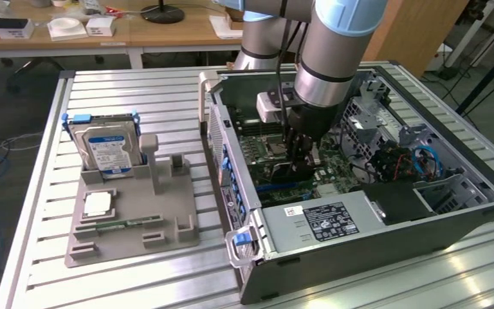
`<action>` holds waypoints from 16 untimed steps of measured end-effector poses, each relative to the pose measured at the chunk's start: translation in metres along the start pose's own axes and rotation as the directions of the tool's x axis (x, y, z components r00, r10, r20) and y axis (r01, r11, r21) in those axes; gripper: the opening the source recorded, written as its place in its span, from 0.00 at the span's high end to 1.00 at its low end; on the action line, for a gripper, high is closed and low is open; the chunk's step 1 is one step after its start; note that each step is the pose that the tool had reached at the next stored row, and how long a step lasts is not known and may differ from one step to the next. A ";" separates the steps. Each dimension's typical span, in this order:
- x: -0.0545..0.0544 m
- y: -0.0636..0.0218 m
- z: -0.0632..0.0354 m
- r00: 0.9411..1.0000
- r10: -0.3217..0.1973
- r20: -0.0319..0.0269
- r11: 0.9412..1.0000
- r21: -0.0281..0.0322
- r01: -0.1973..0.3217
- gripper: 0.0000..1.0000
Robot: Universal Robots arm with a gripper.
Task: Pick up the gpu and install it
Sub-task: 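Insert the gpu into the slot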
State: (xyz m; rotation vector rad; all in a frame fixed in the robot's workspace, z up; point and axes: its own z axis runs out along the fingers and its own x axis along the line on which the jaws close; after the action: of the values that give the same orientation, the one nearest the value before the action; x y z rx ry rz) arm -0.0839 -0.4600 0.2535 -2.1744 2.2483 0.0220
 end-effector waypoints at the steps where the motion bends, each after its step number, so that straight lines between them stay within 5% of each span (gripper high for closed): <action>1: 0.000 0.0000 0.0005 1.000 0.000 0.000 1.000 0.000 0.000 0.74; 16: -0.001 0.0001 0.0039 1.000 0.000 0.000 1.000 0.000 0.000 0.74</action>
State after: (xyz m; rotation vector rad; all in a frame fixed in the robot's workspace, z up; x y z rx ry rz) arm -0.0839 -0.4594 0.2496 -2.1745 2.2481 0.0221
